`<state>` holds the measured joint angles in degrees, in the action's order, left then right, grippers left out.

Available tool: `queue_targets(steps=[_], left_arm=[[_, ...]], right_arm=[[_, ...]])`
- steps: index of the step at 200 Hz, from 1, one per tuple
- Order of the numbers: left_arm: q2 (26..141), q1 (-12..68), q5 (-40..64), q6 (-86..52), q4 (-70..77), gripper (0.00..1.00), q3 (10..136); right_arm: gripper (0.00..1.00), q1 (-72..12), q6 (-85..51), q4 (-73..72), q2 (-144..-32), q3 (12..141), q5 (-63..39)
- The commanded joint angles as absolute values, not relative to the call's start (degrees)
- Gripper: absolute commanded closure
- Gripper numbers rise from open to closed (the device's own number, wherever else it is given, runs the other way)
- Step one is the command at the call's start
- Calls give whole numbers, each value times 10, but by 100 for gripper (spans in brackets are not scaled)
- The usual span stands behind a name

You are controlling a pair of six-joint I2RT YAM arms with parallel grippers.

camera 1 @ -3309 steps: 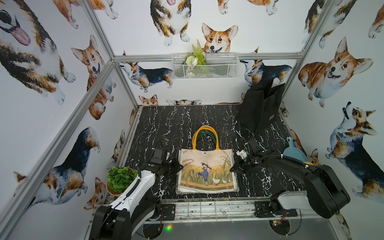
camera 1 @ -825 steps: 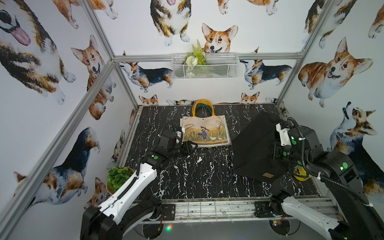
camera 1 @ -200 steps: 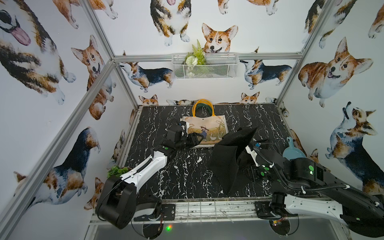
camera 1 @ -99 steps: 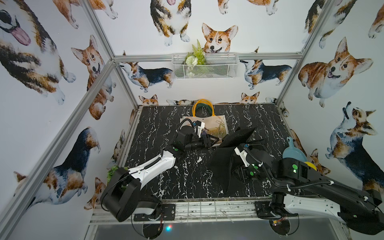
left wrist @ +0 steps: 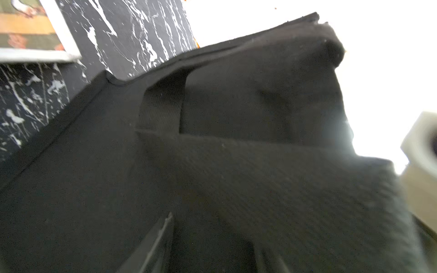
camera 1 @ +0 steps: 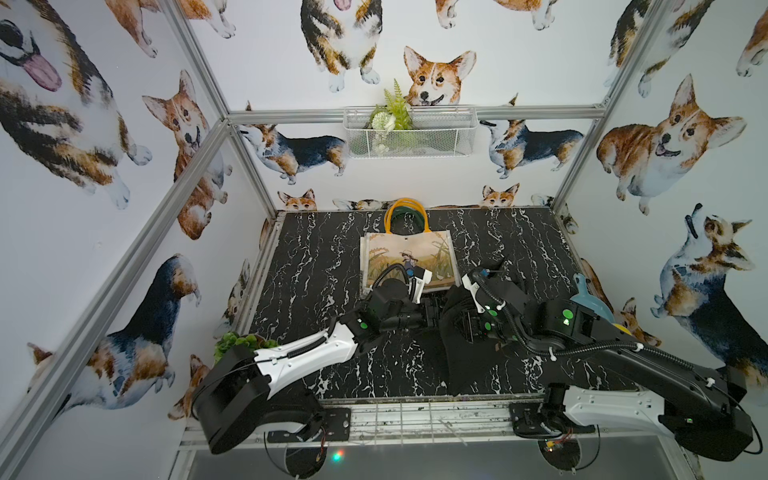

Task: Put away the canvas bag
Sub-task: Press the canvas bag at the center of the board.

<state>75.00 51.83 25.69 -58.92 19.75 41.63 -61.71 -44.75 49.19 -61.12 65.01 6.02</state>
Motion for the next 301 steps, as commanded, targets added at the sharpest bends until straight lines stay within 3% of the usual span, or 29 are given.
queue_targets(steps=[1,40,79,105,130,134,146,170,193,223,301], left_arm=[[764,528,272,-601,236,44,444],[741,507,273,-550,137,45,481],[657,404,272,-491,-42,44,481],[594,333,296,-452,-121,43,464],[551,306,306,-428,-179,43,462],[545,306,305,-428,-183,42,459],[529,306,307,-438,-180,42,446],[508,306,310,-476,-144,42,411],[510,306,314,-501,-102,42,395],[542,308,332,-518,-65,43,409],[624,358,332,-542,5,43,464]], right_arm=[[62,-615,-446,447,-627,669,63],[62,-615,-415,499,-602,716,62],[58,-614,-282,637,-559,817,122],[51,-614,-123,650,-541,835,113],[44,-614,105,600,-498,795,-12],[39,-614,138,584,-489,787,-27],[29,-614,201,564,-482,781,-67],[22,-614,287,628,-537,826,-83],[21,-614,357,697,-610,867,-52],[18,-614,436,686,-679,895,-5],[18,-574,525,690,-810,973,-25]])
